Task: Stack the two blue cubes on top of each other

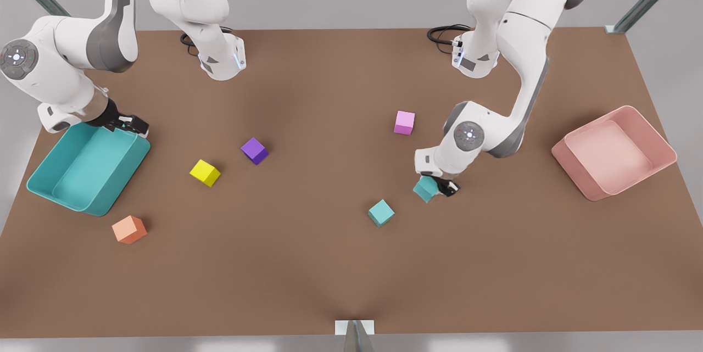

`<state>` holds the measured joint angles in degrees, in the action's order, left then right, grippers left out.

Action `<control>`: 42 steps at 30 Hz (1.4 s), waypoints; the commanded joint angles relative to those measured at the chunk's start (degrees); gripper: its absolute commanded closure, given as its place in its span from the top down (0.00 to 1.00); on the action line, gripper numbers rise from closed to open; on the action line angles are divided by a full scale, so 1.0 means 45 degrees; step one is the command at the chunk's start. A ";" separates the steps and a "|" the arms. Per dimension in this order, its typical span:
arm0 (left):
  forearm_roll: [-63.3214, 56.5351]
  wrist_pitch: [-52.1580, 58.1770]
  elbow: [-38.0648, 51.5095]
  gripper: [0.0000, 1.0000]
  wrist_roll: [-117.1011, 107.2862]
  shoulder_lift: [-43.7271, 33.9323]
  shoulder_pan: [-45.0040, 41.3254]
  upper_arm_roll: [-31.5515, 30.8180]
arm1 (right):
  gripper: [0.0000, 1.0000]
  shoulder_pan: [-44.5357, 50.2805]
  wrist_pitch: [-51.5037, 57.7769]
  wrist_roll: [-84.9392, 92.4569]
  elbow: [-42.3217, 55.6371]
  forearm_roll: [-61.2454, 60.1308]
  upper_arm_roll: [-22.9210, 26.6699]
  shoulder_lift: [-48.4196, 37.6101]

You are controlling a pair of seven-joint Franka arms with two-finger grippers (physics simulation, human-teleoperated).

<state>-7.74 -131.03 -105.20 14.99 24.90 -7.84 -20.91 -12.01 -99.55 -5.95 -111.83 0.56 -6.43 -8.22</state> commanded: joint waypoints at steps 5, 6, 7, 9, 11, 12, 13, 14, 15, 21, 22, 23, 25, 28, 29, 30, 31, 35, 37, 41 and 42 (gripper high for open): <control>-0.1014 0.1031 0.2616 0.65 -1.3526 0.2065 -0.2124 0.0116 | 1.00 -0.0105 0.0051 -0.0005 0.0027 -0.0008 0.0081 -0.0028; -0.1230 0.1031 0.3162 0.65 -1.3546 0.2475 -0.2124 0.0116 | 1.00 -0.0105 0.0071 -0.0005 0.0027 -0.0008 0.0081 -0.0028; -0.1542 0.1167 0.3788 0.65 -1.3565 0.2924 -0.2143 0.0116 | 1.00 -0.0182 0.0130 0.0014 0.0047 -0.0008 0.0081 -0.0048; -0.1601 0.1187 0.4433 0.65 -1.3546 0.3393 -0.2456 0.0369 | 1.00 -0.0319 0.0149 0.0014 0.0144 -0.0008 0.0100 -0.0028; -0.1582 0.1148 0.4531 0.65 -1.3546 0.3569 -0.3120 0.0936 | 1.00 -0.0319 0.0188 0.0034 0.0144 -0.0008 0.0100 -0.0048; -0.1582 0.1167 0.4803 0.65 -1.3507 0.3744 -0.3120 0.0956 | 1.00 -0.0319 0.0188 0.0034 0.0203 -0.0008 0.0100 -0.0028; -0.1601 0.1187 0.5097 0.65 -1.3448 0.3940 -0.3100 0.1014 | 1.00 -0.0339 0.0208 0.0034 0.0203 -0.0008 0.0100 -0.0028; -0.1757 0.1187 0.5097 0.65 -1.3448 0.3960 -0.3159 0.1112 | 1.00 -0.0339 0.0208 0.0034 0.0203 -0.0008 0.0100 -0.0028; -0.1835 0.1207 0.5175 0.65 -1.3448 0.3960 -0.3179 0.1112 | 1.00 -0.0319 0.0208 0.0034 0.0203 -0.0008 0.0100 -0.0028; -0.2031 0.1031 0.5312 0.65 -1.3507 0.4292 -0.3198 0.1112 | 1.00 -0.0339 0.0227 0.0034 0.0203 -0.0008 0.0100 -0.0048; -0.2050 0.0992 0.5312 0.65 -1.3507 0.4350 -0.3179 0.1112 | 1.00 -0.0339 0.0247 0.0034 0.0203 -0.0008 0.0100 -0.0048; -0.2050 0.0992 0.5351 0.65 -1.3487 0.4390 -0.3179 0.1112 | 1.00 -0.0339 0.0227 0.0034 0.0203 -0.0008 0.0100 -0.0048; -0.2050 0.0992 0.5351 0.65 -1.3526 0.4370 -0.3198 0.1132 | 1.00 -0.0339 0.0247 0.0034 0.0203 -0.0008 0.0100 -0.0048; -0.2050 0.0992 0.5371 0.65 -1.3487 0.4370 -0.3179 0.1132 | 1.00 -0.0339 0.0247 0.0034 0.0203 -0.0008 0.0100 -0.0048; -0.2050 0.0992 0.5371 0.65 -1.3468 0.4370 -0.3179 0.1112 | 1.00 -0.0339 0.0247 0.0034 0.0203 -0.0008 0.0100 -0.0048; -0.2051 0.0972 0.5390 0.65 -1.3448 0.4370 -0.3179 0.1131 | 1.00 -0.0339 0.0247 0.0034 0.0203 -0.0008 0.0100 -0.0048; -0.2050 0.0992 0.5410 0.65 -1.3468 0.4390 -0.3179 0.1112 | 1.00 -0.0339 0.0247 0.0034 0.0203 -0.0008 0.0100 -0.0048; -0.2070 0.1011 0.5702 0.65 -1.3429 0.4468 -0.3179 0.1132 | 1.00 -0.0339 0.0247 0.0034 0.0203 -0.0008 0.0100 -0.0048; -0.2304 0.0992 0.5839 0.65 -1.3429 0.4604 -0.3179 0.1151 | 1.00 -0.0339 0.0247 0.0034 0.0203 -0.0008 0.0100 -0.0048; -0.2422 0.0992 0.5820 1.00 -1.3448 0.4624 -0.3179 0.1132 | 1.00 -0.0339 0.0247 0.0034 0.0203 -0.0008 0.0100 -0.0048; -0.2422 0.0992 0.5820 1.00 -1.3468 0.4624 -0.3179 0.1132 | 1.00 -0.0339 0.0247 0.0034 0.0203 -0.0008 0.0100 -0.0048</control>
<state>-18.21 -126.59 -79.05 -40.29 45.77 -22.15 -15.80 -13.53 -98.46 -5.86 -110.94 0.56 -5.99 -8.40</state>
